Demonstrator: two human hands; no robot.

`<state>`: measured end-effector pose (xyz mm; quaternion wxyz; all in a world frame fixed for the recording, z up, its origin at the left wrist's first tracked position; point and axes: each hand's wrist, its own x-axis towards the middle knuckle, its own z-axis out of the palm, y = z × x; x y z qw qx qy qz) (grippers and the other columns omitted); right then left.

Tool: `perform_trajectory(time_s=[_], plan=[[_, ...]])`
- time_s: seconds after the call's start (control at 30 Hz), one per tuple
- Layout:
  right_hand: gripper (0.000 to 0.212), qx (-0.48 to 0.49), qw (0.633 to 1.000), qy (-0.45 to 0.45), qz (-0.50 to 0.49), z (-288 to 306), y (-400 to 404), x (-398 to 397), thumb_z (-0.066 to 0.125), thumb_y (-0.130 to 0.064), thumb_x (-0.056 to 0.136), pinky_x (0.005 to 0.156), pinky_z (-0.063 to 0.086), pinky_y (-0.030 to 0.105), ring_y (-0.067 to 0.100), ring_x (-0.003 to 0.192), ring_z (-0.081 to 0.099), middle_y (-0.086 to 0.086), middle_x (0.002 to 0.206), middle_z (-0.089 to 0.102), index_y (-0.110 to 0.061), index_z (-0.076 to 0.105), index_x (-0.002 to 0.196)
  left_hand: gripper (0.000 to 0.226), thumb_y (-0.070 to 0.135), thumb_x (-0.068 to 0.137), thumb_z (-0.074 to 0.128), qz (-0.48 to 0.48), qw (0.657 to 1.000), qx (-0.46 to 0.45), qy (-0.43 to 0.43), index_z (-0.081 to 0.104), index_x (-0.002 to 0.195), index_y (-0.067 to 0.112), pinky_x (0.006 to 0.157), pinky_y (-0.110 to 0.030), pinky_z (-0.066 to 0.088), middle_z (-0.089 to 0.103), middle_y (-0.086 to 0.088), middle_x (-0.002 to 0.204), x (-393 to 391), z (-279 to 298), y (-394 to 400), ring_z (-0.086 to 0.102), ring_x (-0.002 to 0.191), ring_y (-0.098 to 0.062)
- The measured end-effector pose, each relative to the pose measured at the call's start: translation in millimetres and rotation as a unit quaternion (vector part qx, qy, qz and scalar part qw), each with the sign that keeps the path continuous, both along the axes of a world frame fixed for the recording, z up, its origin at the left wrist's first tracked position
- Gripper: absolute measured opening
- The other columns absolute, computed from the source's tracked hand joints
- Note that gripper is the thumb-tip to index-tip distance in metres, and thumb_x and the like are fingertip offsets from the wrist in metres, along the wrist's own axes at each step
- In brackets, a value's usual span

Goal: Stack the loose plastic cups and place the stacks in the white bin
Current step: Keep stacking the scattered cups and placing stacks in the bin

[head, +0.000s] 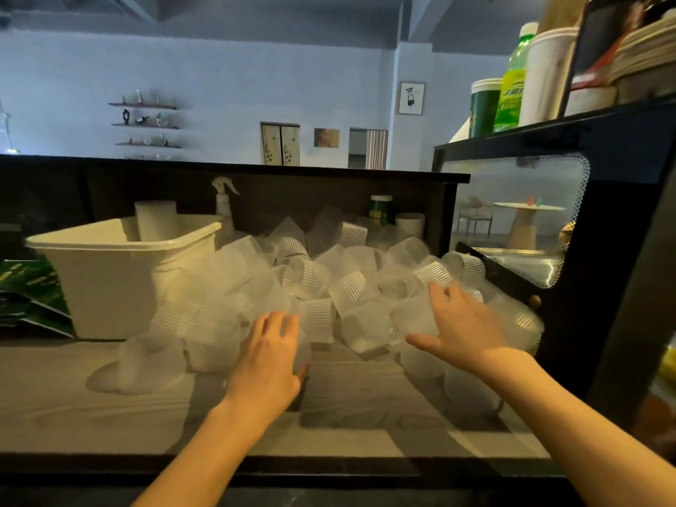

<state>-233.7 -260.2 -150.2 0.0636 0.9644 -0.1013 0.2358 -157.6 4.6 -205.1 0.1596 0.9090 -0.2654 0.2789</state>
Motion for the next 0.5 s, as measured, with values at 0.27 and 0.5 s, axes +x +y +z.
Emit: perform_trajectory(time_s=[0.27,0.5], plan=[[0.093,0.058,0.983,-0.153,0.078,-7.4,10.0,9.7,0.066,-0.051,0.084,0.095,0.047,0.036,0.024,0.124,0.048,0.007,0.145,0.041,-0.015,0.016,0.153,0.078,0.033,0.063,0.09,-0.029,0.994,-0.051,-0.091,0.058,0.13,0.009,0.086,-0.042,0.056,0.064,-0.003,0.12,2.8,-4.8,3.7,0.062,0.108,-0.027],[0.094,0.108,0.942,-0.24,0.206,-19.2,43.0,28.4,0.074,-0.04,0.081,0.095,0.042,0.025,0.021,0.127,0.045,0.003,0.147,0.034,-0.017,0.018,0.152,0.077,0.063,0.078,0.061,-0.116,0.967,-0.224,-0.04,0.045,0.142,0.023,0.086,-0.007,0.04,0.053,0.008,0.123,12.7,10.2,1.0,0.052,0.107,-0.004]])
